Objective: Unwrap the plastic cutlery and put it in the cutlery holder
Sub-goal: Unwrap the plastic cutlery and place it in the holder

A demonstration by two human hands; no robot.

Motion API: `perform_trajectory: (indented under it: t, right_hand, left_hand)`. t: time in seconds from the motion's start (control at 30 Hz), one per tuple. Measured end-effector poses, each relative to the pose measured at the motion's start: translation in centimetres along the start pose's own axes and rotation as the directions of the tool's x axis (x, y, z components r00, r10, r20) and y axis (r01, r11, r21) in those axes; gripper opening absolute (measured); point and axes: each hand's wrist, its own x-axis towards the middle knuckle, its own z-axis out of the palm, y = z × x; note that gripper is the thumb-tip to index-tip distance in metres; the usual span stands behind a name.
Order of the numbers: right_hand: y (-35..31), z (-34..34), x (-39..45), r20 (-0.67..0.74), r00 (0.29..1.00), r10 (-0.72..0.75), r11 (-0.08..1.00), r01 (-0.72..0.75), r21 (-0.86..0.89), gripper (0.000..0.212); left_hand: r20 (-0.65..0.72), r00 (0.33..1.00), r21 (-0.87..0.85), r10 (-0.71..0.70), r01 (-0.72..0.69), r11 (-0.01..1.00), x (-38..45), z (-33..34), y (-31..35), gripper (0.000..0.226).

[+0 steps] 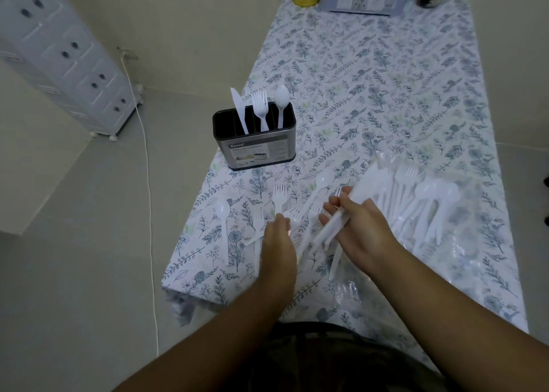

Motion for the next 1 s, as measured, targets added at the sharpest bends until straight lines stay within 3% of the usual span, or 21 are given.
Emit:
perform_trajectory:
  t: [0.03, 0.07, 0.13, 0.2, 0.33, 0.43, 0.53, 0.6, 0.73, 0.83, 1.0]
  right_hand:
    - [-0.1, 1.1, -0.4, 0.026, 0.999, -0.024, 1.000, 0.024, 0.001, 0.017]
    - [-0.1, 2.0, -0.9, 0.054, 0.998, -0.034, 0.999, 0.035, -0.011, 0.020]
    - [0.5, 3.3, -1.8, 0.100, 0.994, -0.044, 0.990, 0.057, -0.132, 0.023]
    - [1.2, 4.0, -2.4, 0.136, 0.989, -0.049, 0.964, 0.082, -0.252, 0.025]
    - [0.4, 3.6, -2.4, 0.116, 0.993, -0.018, 0.959, 0.050, -0.278, 0.029]
    - [0.4, 2.6, -2.0, 0.099, 0.995, 0.012, 0.900, 0.033, -0.435, 0.034]
    - [1.2, 2.0, -2.4, 0.101, 0.993, 0.059, 0.780, 0.017, -0.625, 0.025]
    - [1.6, 1.8, -2.7, 0.094, 0.993, 0.076, 0.712, 0.012, -0.702, 0.022]
    - [1.8, 1.5, -2.8, 0.046, 0.994, 0.103, 0.699, -0.039, -0.714, 0.052]
    - [1.8, 1.9, -2.8, 0.110, 0.988, 0.111, 0.722, -0.004, -0.692, 0.043]
    - [1.6, 3.0, -1.5, 0.237, 0.969, 0.072, 0.658, 0.133, -0.741, 0.033]
  left_hand:
    - [0.027, 0.980, -0.217, -0.197, 0.198, 0.956, 0.3, 0.6, 0.8, 0.046]
    - [0.099, 0.939, -0.401, -0.329, 0.341, 0.850, 0.8, 1.0, 1.3, 0.055]
    - [0.239, 0.897, -0.586, -0.371, 0.438, 0.682, 1.1, 1.8, 2.2, 0.069]
    - [0.238, 0.916, -0.622, -0.323, 0.399, 0.674, 1.2, 2.5, 2.6, 0.070]
    - [0.154, 0.956, -0.481, -0.248, 0.292, 0.827, 0.3, 2.6, 2.6, 0.053]
    - [0.027, 0.999, -0.114, -0.019, 0.022, 0.993, -0.5, 1.6, 2.5, 0.026]
    - [0.092, 0.969, 0.108, 0.228, -0.238, 0.965, -0.9, 0.9, 2.7, 0.020]
    - [0.158, 0.960, 0.151, 0.232, -0.256, 0.955, -1.0, 0.8, 2.9, 0.024]
    - [0.166, 0.952, 0.207, 0.256, -0.287, 0.935, -0.5, 0.3, 2.6, 0.027]
    - [0.180, 0.952, 0.154, 0.248, -0.276, 0.949, -0.3, -0.2, 2.6, 0.029]
    - [0.196, 0.899, 0.190, 0.392, -0.427, 0.884, 0.7, -2.0, 4.2, 0.020]
